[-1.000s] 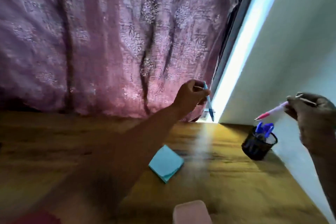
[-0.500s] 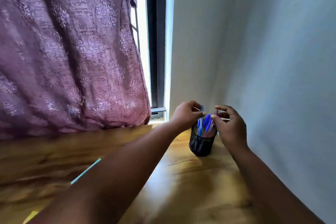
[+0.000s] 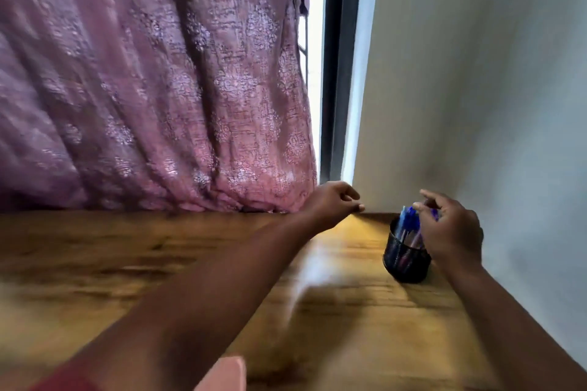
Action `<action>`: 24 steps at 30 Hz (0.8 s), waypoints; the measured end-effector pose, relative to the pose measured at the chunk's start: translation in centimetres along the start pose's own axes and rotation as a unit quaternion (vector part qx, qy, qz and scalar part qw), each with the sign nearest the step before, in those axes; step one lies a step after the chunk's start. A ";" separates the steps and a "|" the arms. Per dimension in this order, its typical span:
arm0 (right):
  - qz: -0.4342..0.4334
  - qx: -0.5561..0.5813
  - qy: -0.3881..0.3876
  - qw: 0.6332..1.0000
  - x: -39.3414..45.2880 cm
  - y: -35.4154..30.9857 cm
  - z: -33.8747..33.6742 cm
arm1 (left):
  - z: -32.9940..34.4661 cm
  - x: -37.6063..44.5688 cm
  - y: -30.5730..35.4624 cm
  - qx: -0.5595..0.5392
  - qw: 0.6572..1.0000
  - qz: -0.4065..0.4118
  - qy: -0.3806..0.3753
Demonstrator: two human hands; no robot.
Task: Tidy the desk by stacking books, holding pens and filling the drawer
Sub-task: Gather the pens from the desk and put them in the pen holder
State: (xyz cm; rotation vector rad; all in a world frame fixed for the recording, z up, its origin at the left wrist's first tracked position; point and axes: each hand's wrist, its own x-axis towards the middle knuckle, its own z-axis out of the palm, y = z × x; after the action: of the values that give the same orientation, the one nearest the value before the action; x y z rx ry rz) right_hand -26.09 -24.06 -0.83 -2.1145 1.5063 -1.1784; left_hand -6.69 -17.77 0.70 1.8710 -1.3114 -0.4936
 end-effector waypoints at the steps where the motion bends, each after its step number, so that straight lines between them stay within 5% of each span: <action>1: -0.010 0.011 0.000 1.000 -0.2 -1.5 0.3 | -1.9 -0.9 -0.8 0.023 1.000 0.004 0.008; 14: -0.247 0.106 -0.189 0.944 -12.4 -27.7 12.2 | -30.2 -22.4 -19.0 0.177 0.965 -0.137 0.137; 19: -0.348 0.110 -0.294 0.883 -21.0 -36.7 17.6 | -40.8 -32.4 -28.4 0.274 0.921 -0.241 0.137; 24: -0.436 0.146 -0.384 0.801 -29.8 -44.6 26.3 | -47.6 -40.5 -37.6 0.293 0.906 -0.300 0.057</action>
State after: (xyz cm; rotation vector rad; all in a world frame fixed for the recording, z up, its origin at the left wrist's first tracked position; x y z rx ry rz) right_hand 19.02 14.98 -2.03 -2.5962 -0.0453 -0.5038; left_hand 33.25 43.10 -3.88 2.7879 -0.8270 -0.2952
